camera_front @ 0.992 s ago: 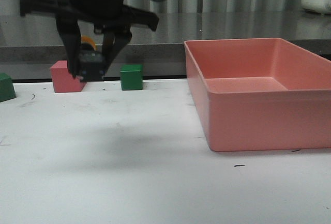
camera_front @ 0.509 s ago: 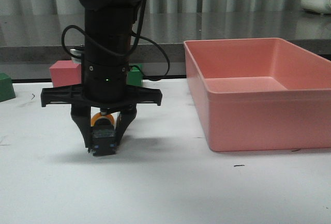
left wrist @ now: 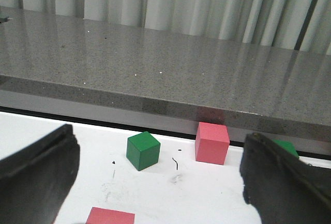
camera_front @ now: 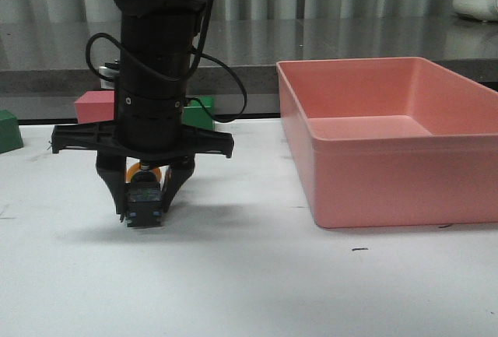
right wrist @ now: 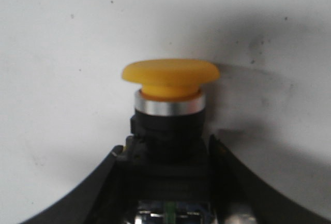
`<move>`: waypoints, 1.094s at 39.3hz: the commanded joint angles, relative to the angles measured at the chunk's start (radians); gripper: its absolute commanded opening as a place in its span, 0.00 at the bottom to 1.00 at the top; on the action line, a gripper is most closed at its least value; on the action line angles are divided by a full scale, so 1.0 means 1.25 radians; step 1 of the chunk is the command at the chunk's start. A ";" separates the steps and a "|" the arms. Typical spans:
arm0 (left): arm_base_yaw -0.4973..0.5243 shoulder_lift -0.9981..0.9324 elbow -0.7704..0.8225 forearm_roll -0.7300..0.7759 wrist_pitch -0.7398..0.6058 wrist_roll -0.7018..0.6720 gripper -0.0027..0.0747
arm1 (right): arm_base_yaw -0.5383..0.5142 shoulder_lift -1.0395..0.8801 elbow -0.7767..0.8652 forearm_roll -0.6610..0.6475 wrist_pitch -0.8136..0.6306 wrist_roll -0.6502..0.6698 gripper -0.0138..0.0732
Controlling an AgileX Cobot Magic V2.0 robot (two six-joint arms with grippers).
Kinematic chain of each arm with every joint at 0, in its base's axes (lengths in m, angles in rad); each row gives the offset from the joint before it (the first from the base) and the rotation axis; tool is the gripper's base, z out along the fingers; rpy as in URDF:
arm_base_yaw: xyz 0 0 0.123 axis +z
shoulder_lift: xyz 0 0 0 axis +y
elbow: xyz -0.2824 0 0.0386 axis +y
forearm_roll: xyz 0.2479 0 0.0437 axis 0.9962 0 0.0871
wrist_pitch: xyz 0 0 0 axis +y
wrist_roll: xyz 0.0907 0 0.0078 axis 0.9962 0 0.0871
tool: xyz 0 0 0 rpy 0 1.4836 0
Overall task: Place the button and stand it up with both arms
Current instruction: 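Lower the button onto the table and open the right gripper, then withdraw the right gripper upward away from the button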
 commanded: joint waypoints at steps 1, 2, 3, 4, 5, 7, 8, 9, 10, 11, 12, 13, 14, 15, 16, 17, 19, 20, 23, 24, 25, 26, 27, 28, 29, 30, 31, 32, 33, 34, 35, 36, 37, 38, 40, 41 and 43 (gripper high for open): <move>0.001 0.011 -0.028 -0.001 -0.067 0.000 0.81 | 0.001 -0.047 -0.027 0.000 -0.024 -0.001 0.51; 0.001 0.011 -0.028 -0.001 -0.067 0.000 0.81 | 0.001 -0.047 -0.027 0.001 -0.024 -0.001 0.52; 0.001 0.011 -0.028 -0.001 -0.067 0.000 0.81 | 0.001 -0.045 -0.027 0.002 -0.024 -0.001 0.54; 0.001 0.011 -0.028 -0.001 -0.067 0.000 0.81 | 0.001 -0.045 -0.027 0.002 -0.024 -0.001 0.56; 0.001 0.011 -0.028 -0.001 -0.067 0.000 0.81 | 0.001 -0.045 -0.027 0.002 -0.024 -0.001 0.57; 0.001 0.011 -0.028 -0.001 -0.067 0.000 0.81 | 0.001 -0.047 -0.027 0.002 -0.025 -0.001 0.61; 0.001 0.011 -0.028 -0.001 -0.067 0.000 0.81 | 0.001 -0.048 -0.029 0.002 -0.025 -0.001 0.63; 0.001 0.011 -0.028 -0.001 -0.067 0.000 0.81 | 0.001 -0.048 -0.031 0.002 -0.022 -0.001 0.65; 0.001 0.011 -0.028 -0.001 -0.067 0.000 0.81 | 0.001 -0.049 -0.037 0.002 -0.016 -0.001 0.67; 0.001 0.011 -0.028 -0.001 -0.067 0.000 0.81 | 0.001 -0.049 -0.042 0.002 -0.010 -0.001 0.69; 0.001 0.011 -0.028 -0.001 -0.067 0.000 0.81 | 0.001 -0.049 -0.051 0.002 -0.002 -0.002 0.70; 0.001 0.011 -0.028 -0.001 -0.067 0.000 0.81 | 0.001 -0.049 -0.058 0.002 0.004 -0.003 0.72; 0.001 0.011 -0.028 -0.001 -0.067 0.000 0.81 | 0.001 -0.049 -0.066 0.002 0.011 -0.009 0.74; 0.001 0.011 -0.028 -0.001 -0.067 0.000 0.81 | 0.001 -0.049 -0.079 0.002 0.022 -0.013 0.75; 0.001 0.011 -0.028 -0.001 -0.067 0.000 0.81 | 0.001 -0.050 -0.093 0.002 0.032 -0.017 0.75; 0.001 0.011 -0.028 -0.001 -0.067 0.000 0.81 | 0.001 -0.050 -0.105 0.002 0.048 -0.018 0.75; 0.001 0.011 -0.028 -0.001 -0.067 0.000 0.81 | 0.001 -0.050 -0.137 0.002 0.080 -0.023 0.74; 0.001 0.011 -0.028 -0.001 -0.067 0.000 0.81 | 0.001 -0.050 -0.157 0.002 0.100 -0.027 0.74; 0.001 0.011 -0.028 -0.001 -0.067 0.000 0.81 | 0.001 -0.050 -0.219 0.002 0.159 -0.054 0.74; 0.001 0.011 -0.028 -0.001 -0.067 0.000 0.81 | 0.001 -0.050 -0.242 0.002 0.181 -0.059 0.74; 0.001 0.011 -0.028 -0.001 -0.067 0.000 0.81 | 0.001 -0.050 -0.260 0.002 0.197 -0.065 0.74; 0.001 0.011 -0.028 -0.001 -0.067 0.000 0.81 | 0.001 -0.050 -0.284 0.002 0.218 -0.073 0.73; 0.001 0.011 -0.028 -0.001 -0.067 0.000 0.81 | 0.001 -0.050 -0.301 0.002 0.231 -0.081 0.71; 0.001 0.011 -0.028 -0.001 -0.067 0.000 0.81 | 0.001 -0.050 -0.318 0.002 0.244 -0.091 0.68; 0.001 0.011 -0.028 -0.001 -0.067 0.000 0.81 | 0.001 -0.050 -0.341 0.002 0.258 -0.098 0.64; 0.001 0.011 -0.028 -0.001 -0.067 0.000 0.81 | 0.000 -0.050 -0.363 0.002 0.269 -0.102 0.58; 0.001 0.011 -0.028 -0.001 -0.067 0.000 0.81 | 0.000 -0.050 -0.378 0.002 0.281 -0.104 0.53; 0.001 0.011 -0.028 -0.001 -0.067 0.000 0.81 | 0.000 -0.050 -0.396 0.002 0.282 -0.107 0.45; 0.001 0.011 -0.028 -0.001 -0.067 0.000 0.81 | 0.000 -0.050 -0.410 0.003 0.282 -0.108 0.39; 0.001 0.011 -0.028 -0.001 -0.067 0.000 0.81 | 0.000 -0.050 -0.427 0.003 0.282 -0.109 0.32; 0.001 0.011 -0.028 -0.001 -0.067 0.000 0.81 | 0.000 -0.050 -0.438 0.004 0.282 -0.109 0.25; 0.001 0.011 -0.028 -0.001 -0.067 0.000 0.81 | 0.000 -0.050 -0.452 0.004 0.282 -0.109 0.21; 0.001 0.011 -0.028 -0.001 -0.067 0.000 0.81 | 0.000 -0.050 -0.463 0.004 0.282 -0.110 0.15; 0.001 0.011 -0.028 -0.001 -0.067 0.000 0.81 | 0.000 -0.050 -0.471 0.005 0.282 -0.114 0.12; 0.001 0.011 -0.028 -0.001 -0.067 0.000 0.81 | 0.000 -0.053 -0.482 0.005 0.283 -0.130 0.07; 0.001 0.011 -0.028 -0.001 -0.067 0.000 0.81 | 0.000 -0.058 -0.483 0.005 0.283 -0.142 0.08; 0.001 0.011 -0.028 -0.001 -0.067 0.000 0.81 | -0.003 -0.070 -0.480 0.005 0.283 -0.165 0.09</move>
